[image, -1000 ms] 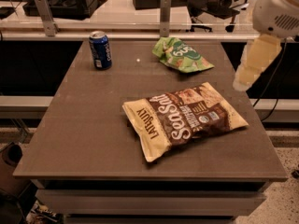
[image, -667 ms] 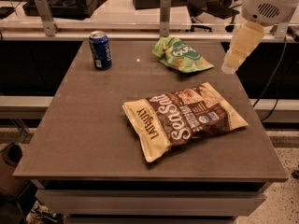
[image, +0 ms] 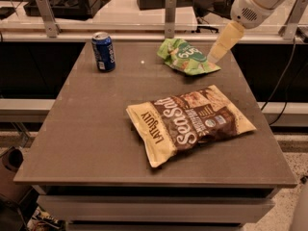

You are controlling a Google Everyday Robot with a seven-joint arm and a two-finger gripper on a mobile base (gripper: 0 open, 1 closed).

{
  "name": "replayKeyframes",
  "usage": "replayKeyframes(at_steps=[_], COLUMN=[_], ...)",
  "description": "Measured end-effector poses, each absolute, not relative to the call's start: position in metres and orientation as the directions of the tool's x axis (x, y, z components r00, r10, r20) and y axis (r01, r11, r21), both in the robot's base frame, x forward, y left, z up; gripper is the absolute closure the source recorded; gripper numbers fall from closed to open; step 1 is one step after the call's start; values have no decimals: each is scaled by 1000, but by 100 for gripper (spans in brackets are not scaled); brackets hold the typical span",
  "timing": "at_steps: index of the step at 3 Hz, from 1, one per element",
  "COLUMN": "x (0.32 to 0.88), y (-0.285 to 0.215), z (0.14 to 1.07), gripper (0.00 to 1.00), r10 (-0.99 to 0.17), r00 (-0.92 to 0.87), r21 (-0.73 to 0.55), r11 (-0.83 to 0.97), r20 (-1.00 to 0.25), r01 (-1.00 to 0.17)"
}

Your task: Pick green rice chip bag

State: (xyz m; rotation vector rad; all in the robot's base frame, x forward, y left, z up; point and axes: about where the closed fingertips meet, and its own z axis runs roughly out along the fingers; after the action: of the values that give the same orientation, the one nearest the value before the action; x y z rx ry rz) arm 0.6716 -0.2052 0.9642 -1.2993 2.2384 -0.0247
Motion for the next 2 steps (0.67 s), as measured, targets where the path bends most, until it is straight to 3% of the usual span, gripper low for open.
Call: replayKeyframes(at_steps=[2], x=[750], y=[-179], z=[909], gripper=[0], r10=[-658], r00=[-425], r21=[-151], r11=[633], r20=[-621], r01=[-759])
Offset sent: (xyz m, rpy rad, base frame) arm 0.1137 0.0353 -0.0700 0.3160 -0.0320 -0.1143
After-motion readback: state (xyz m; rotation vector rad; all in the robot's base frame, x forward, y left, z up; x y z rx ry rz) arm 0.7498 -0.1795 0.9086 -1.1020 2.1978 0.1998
